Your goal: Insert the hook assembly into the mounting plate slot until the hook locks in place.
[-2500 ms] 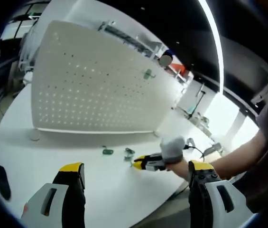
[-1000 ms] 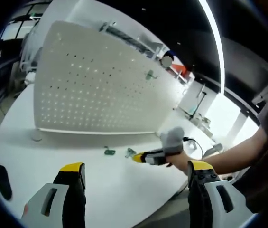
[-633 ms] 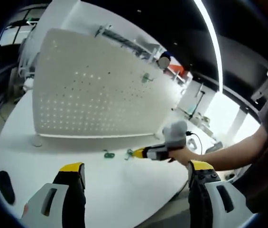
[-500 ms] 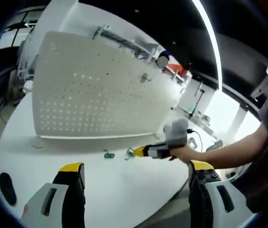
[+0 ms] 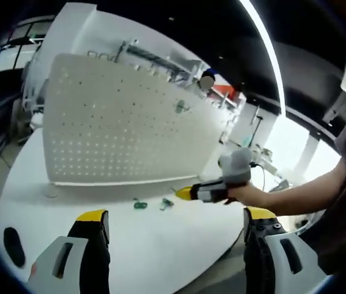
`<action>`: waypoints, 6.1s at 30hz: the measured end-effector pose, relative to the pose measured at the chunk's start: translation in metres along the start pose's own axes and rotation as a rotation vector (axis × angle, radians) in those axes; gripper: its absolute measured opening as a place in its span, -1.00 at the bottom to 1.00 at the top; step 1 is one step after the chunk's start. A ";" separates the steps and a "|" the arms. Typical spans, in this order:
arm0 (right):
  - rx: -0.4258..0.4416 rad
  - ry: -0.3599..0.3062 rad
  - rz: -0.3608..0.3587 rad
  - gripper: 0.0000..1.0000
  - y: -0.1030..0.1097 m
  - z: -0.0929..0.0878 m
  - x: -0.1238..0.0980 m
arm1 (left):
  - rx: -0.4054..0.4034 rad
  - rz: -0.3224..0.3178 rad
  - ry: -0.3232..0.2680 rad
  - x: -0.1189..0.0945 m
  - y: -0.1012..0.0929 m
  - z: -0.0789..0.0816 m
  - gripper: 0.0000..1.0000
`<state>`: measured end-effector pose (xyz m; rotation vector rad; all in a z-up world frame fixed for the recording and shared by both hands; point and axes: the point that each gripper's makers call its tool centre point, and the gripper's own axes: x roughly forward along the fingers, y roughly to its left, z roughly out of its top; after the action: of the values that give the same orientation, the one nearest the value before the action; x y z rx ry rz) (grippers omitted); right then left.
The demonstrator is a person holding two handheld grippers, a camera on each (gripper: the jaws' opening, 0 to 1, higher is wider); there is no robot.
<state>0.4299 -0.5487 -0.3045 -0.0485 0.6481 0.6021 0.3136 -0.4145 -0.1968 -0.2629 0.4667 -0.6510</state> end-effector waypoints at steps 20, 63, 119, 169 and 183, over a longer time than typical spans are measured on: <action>-0.002 -0.088 0.156 -0.99 0.058 0.043 -0.045 | 0.029 0.024 -0.033 -0.014 -0.007 0.007 0.81; 0.835 -0.025 0.789 -0.99 0.177 0.057 -0.115 | 0.158 -0.078 -0.155 -0.013 -0.022 0.040 -0.17; 0.621 -0.024 0.872 -0.92 0.192 0.062 -0.119 | 0.166 -0.194 -0.085 -0.013 -0.039 0.032 -0.94; -0.428 -0.146 0.398 -0.82 0.193 0.074 -0.105 | -0.308 0.005 -0.051 -0.004 -0.003 0.026 -0.94; -0.518 -0.158 0.358 -0.89 0.193 0.075 -0.098 | -0.379 -0.020 -0.066 0.000 -0.010 0.029 -0.94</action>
<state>0.3052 -0.4215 -0.1604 -0.3714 0.3343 1.0990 0.3227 -0.4195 -0.1676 -0.6461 0.5227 -0.5683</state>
